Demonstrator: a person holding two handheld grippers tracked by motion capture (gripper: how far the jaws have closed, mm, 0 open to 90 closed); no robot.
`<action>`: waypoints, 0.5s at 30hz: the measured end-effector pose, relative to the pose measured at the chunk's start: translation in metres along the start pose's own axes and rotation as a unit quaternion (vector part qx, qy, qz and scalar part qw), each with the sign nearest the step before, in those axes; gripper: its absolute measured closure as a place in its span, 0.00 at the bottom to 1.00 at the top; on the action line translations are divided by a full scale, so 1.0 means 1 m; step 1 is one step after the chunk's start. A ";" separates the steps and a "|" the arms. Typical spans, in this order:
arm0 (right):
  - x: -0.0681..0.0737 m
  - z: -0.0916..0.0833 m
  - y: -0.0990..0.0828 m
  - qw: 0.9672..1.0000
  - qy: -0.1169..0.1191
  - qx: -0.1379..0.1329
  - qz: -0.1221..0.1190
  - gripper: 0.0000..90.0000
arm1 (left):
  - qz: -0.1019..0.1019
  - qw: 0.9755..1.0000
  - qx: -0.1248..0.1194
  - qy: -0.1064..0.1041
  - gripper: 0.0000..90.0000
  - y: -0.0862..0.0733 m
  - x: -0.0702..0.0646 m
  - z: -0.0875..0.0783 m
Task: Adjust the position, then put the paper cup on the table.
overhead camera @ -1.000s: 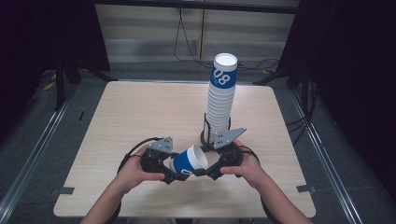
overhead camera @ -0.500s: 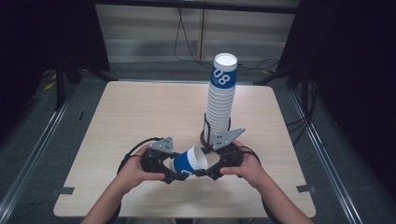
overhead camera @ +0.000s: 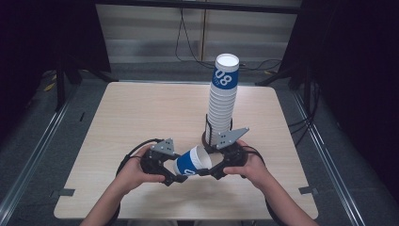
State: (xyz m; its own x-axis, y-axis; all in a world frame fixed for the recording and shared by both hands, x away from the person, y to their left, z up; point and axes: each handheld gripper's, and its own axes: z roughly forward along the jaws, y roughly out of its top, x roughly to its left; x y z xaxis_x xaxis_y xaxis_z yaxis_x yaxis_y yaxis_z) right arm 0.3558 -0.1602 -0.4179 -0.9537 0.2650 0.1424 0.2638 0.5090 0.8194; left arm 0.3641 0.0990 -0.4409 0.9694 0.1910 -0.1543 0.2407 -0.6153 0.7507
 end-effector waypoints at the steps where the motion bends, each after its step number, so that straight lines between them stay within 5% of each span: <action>1: -0.001 -0.001 0.000 1.000 -0.003 0.002 0.001 0.26 | 0.005 1.000 0.010 0.002 0.22 0.000 0.001 -0.001; 15: -0.002 -0.008 0.000 1.000 -0.014 0.027 0.000 0.25 | -0.004 0.999 0.043 0.031 0.18 -0.007 0.006 -0.002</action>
State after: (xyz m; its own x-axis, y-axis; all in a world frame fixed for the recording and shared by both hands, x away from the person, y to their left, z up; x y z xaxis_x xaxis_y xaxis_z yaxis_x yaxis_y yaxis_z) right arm 0.3569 -0.1675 -0.4139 -0.9494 0.2878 0.1260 0.2719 0.5515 0.7886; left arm 0.3678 0.1053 -0.4457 0.9632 0.2419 -0.1174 0.2541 -0.6766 0.6911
